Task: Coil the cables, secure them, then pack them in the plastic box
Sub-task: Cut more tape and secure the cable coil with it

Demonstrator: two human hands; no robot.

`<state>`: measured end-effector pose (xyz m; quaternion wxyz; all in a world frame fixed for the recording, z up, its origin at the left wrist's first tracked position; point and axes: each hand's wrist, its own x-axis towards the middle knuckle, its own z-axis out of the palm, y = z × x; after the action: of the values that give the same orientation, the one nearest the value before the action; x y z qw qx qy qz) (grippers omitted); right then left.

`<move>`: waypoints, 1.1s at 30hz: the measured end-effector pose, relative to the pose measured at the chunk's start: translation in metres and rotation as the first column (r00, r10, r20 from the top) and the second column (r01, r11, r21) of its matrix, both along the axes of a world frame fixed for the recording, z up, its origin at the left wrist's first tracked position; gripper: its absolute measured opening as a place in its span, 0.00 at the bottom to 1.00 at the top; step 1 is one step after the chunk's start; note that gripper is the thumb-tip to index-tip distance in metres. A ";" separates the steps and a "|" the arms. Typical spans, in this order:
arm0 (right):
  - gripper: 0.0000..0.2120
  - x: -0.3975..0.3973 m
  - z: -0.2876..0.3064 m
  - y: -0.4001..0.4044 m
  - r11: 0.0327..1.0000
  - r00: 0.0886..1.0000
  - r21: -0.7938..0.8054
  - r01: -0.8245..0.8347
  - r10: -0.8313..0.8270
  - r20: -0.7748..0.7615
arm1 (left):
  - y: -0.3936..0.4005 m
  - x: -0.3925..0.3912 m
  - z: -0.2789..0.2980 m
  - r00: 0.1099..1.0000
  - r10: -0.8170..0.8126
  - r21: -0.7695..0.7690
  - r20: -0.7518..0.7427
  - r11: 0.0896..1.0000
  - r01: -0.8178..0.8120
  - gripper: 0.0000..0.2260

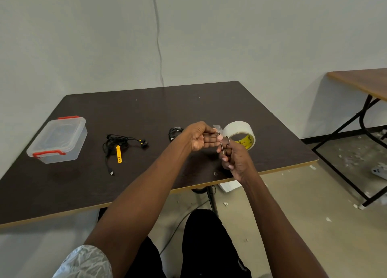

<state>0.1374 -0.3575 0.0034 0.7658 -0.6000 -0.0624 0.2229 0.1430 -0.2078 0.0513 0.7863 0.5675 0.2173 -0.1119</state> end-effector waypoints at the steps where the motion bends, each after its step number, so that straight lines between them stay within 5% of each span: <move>1: 0.16 0.000 0.000 0.000 1.000 1.000 0.008 0.008 -0.008 -0.003 | 0.000 0.000 0.000 1.000 0.002 -0.001 0.000 1.000 -0.002 0.06; 22: 0.11 0.003 -0.007 0.003 0.998 0.997 0.056 0.038 -0.042 0.067 | -0.003 0.000 -0.002 1.000 -0.012 0.029 -0.008 0.999 0.013 0.06; 28: 0.21 0.014 0.004 0.009 1.000 0.998 -0.007 0.018 -0.018 0.060 | -0.001 -0.001 0.000 0.999 -0.016 0.003 0.030 1.000 0.016 0.06; 33: 0.20 0.007 0.006 0.007 0.999 1.000 0.032 0.027 -0.028 0.011 | 0.000 -0.004 -0.004 0.999 -0.023 0.009 0.035 1.000 0.023 0.07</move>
<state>0.1445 -0.3503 0.0091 0.7780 -0.5897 -0.0621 0.2077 0.1392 -0.2078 0.0470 0.7864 0.5750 0.1972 -0.1101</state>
